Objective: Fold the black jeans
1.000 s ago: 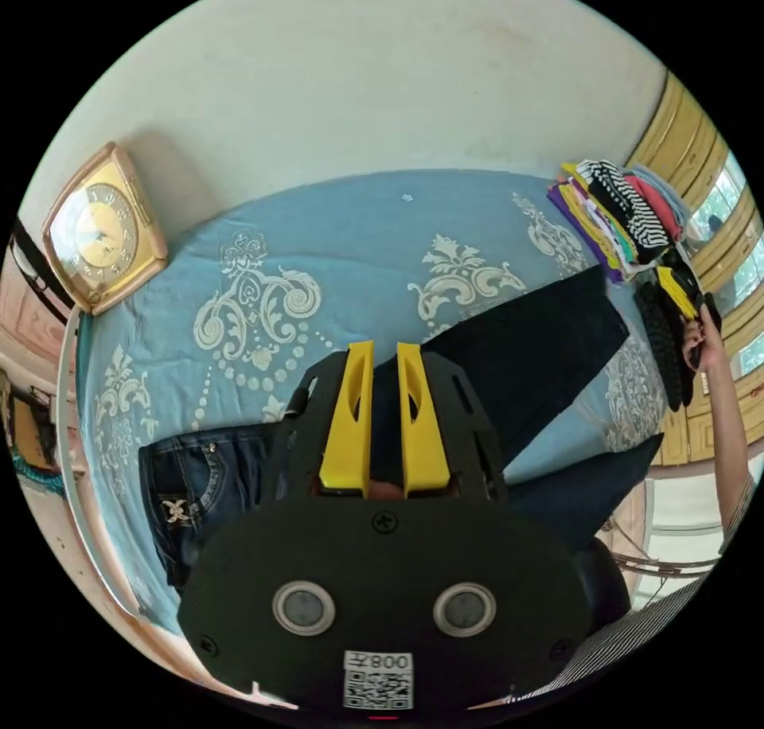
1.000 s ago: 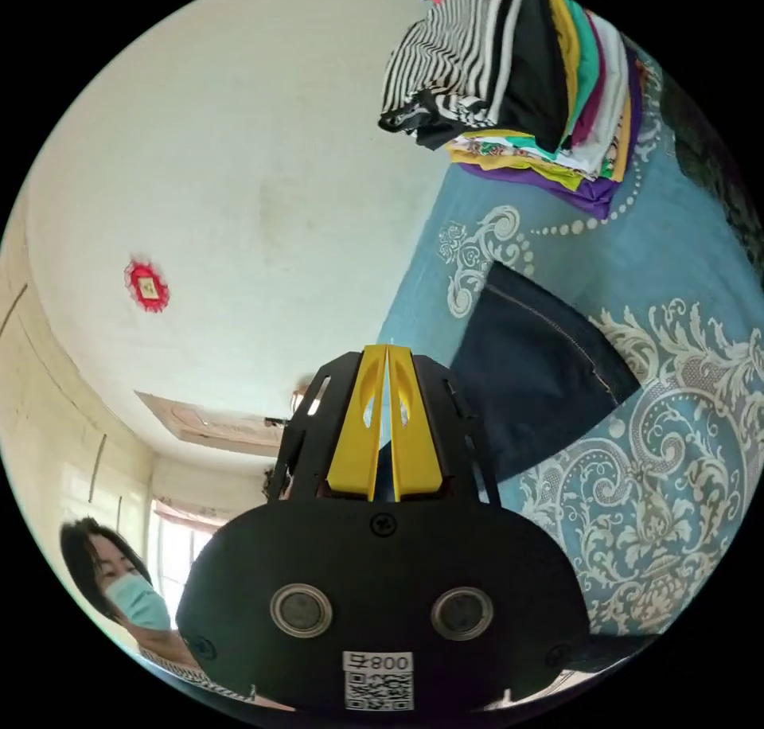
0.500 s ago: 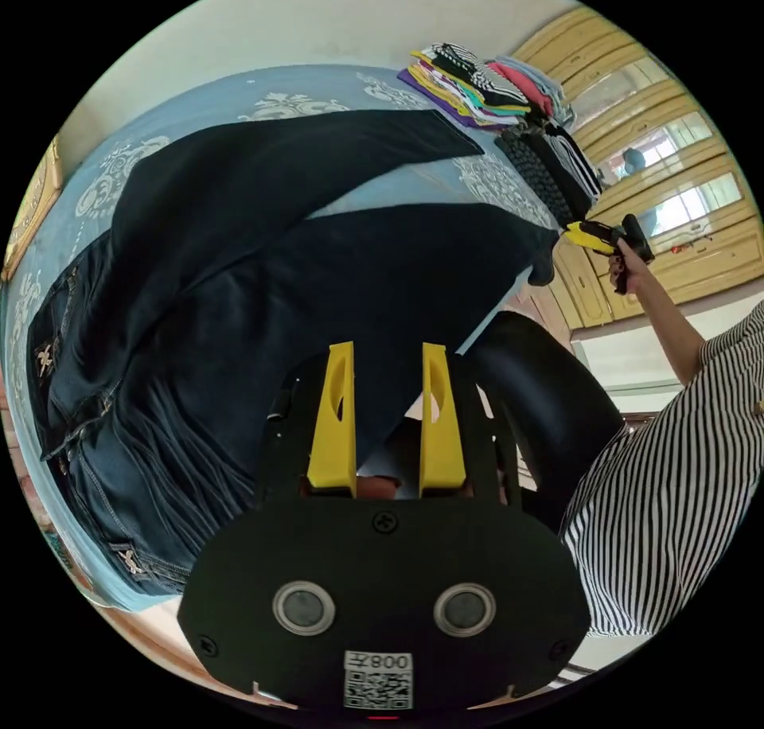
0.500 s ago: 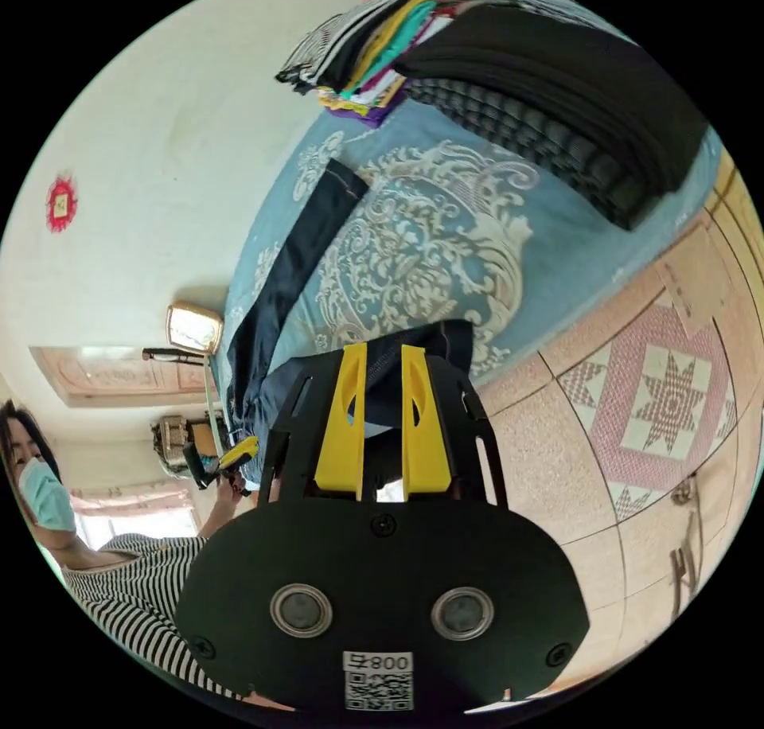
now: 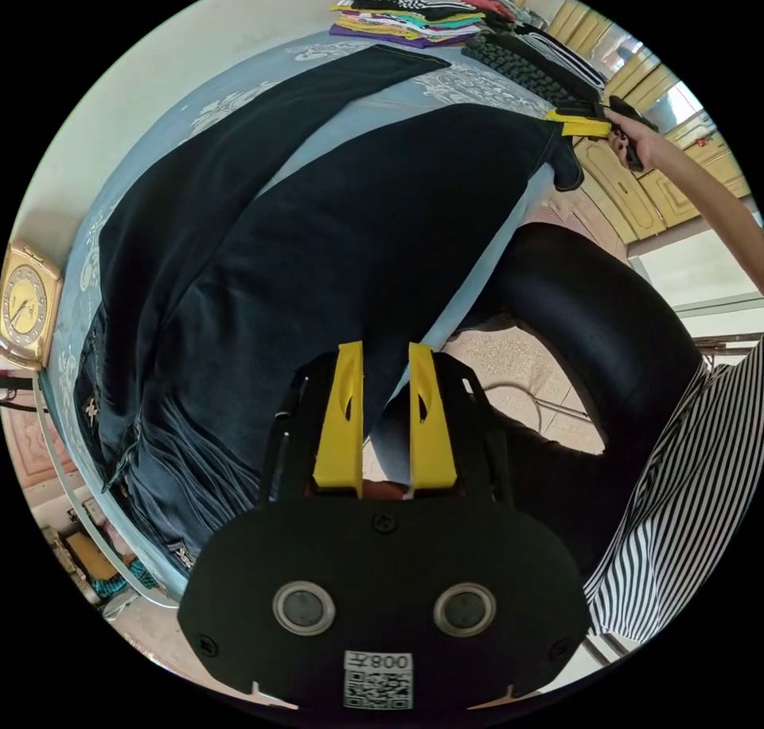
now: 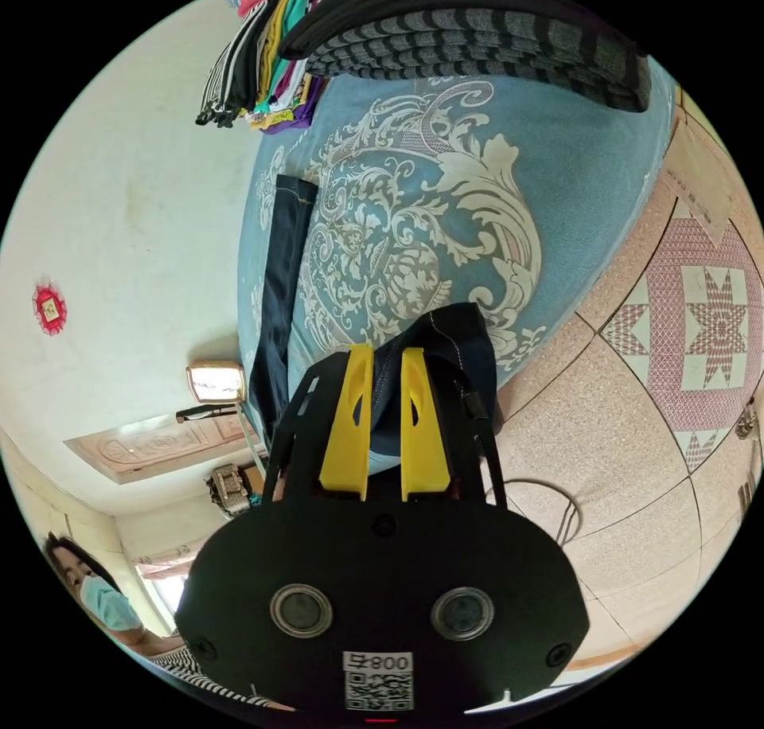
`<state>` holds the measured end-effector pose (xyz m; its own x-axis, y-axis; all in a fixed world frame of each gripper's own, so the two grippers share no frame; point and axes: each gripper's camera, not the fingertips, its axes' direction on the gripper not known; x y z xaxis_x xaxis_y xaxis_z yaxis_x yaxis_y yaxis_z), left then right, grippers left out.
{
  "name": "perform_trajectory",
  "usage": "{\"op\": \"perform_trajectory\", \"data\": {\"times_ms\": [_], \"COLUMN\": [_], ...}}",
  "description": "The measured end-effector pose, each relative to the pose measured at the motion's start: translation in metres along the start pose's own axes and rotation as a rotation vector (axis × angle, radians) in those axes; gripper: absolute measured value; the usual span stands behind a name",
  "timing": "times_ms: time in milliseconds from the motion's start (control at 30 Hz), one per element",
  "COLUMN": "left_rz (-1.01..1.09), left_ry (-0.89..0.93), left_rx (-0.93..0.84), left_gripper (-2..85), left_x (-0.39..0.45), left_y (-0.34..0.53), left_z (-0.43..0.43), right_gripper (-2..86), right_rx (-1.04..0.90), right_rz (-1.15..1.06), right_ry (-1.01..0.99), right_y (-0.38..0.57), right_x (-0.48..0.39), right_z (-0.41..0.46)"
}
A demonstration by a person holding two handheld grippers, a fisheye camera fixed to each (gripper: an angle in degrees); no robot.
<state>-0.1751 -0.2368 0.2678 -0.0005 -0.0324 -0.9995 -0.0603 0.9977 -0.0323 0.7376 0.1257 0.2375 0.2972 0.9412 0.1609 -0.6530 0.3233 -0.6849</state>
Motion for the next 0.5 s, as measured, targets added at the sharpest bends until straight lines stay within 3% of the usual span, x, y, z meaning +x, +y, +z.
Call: {"op": "perform_trajectory", "data": {"times_ms": [167, 233, 400, 500], "left_rz": [-0.07, -0.113, -0.169, -0.168], "left_ry": [0.036, 0.058, 0.127, 0.158], "left_rx": [0.068, 0.134, 0.322, 0.31], "left_gripper": [1.1, 0.7, 0.4, 0.3], "left_x": [0.003, -0.002, -0.006, 0.006], "left_y": [0.005, 0.01, 0.027, 0.025], "left_z": [-0.058, -0.092, -0.191, -0.206], "right_gripper": [1.4, 1.1, 0.7, 0.7], "right_rx": [0.026, 0.035, 0.055, 0.054], "right_rz": [-0.112, -0.263, -0.557, -0.563], "right_ry": [-0.114, -0.207, -0.225, -0.235], "right_y": [0.001, 0.001, 0.014, 0.018], "right_x": [-0.04, -0.086, -0.172, -0.17], "right_z": [-0.006, -0.017, -0.044, -0.042]}}
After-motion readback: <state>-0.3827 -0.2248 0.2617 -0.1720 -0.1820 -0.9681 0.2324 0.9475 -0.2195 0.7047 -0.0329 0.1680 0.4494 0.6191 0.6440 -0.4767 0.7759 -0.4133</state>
